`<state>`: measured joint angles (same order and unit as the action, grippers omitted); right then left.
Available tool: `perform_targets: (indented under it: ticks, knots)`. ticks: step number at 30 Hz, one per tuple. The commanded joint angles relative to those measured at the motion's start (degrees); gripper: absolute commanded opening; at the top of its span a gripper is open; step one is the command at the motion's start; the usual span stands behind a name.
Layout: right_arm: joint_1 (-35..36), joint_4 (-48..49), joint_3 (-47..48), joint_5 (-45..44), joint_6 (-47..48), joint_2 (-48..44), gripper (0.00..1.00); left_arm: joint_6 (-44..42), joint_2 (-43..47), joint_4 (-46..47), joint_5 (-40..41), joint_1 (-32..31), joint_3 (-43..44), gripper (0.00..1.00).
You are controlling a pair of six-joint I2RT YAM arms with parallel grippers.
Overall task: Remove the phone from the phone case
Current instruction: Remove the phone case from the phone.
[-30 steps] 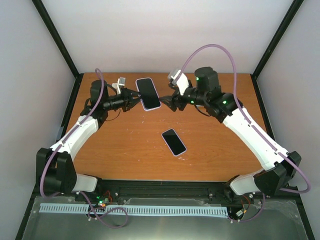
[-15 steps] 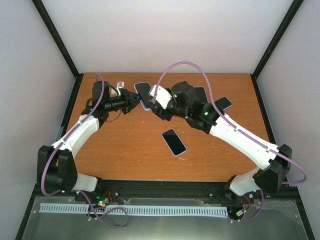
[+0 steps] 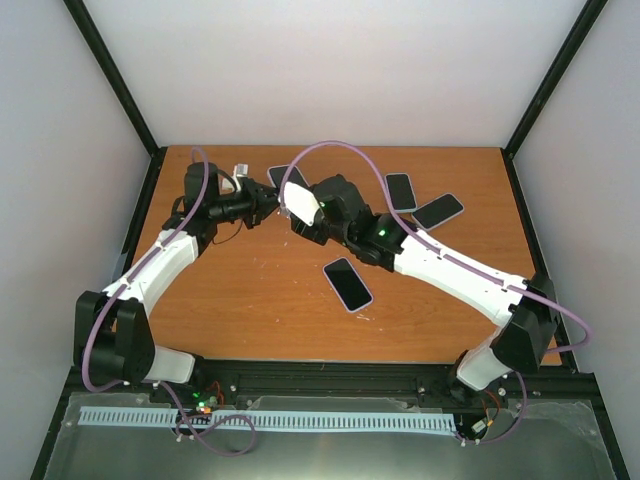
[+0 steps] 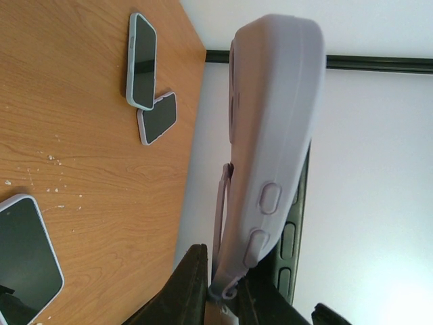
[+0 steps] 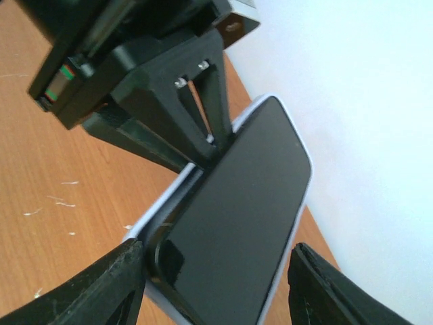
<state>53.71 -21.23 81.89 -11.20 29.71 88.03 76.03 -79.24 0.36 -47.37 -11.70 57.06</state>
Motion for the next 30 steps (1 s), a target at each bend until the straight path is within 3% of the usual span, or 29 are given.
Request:
perform_targets:
  ticks: [1,30]
  knots:
    - [0.5,5.1,-1.5,-7.4,4.0,0.8,0.57,1.8,1.9,3.2,-1.5,0.4,1.7,0.01]
    - [0.7,23.8,-7.3,-21.1,20.2,8.5,0.55,1.9,2.7,6.1,-5.1,-0.5,0.9,0.01]
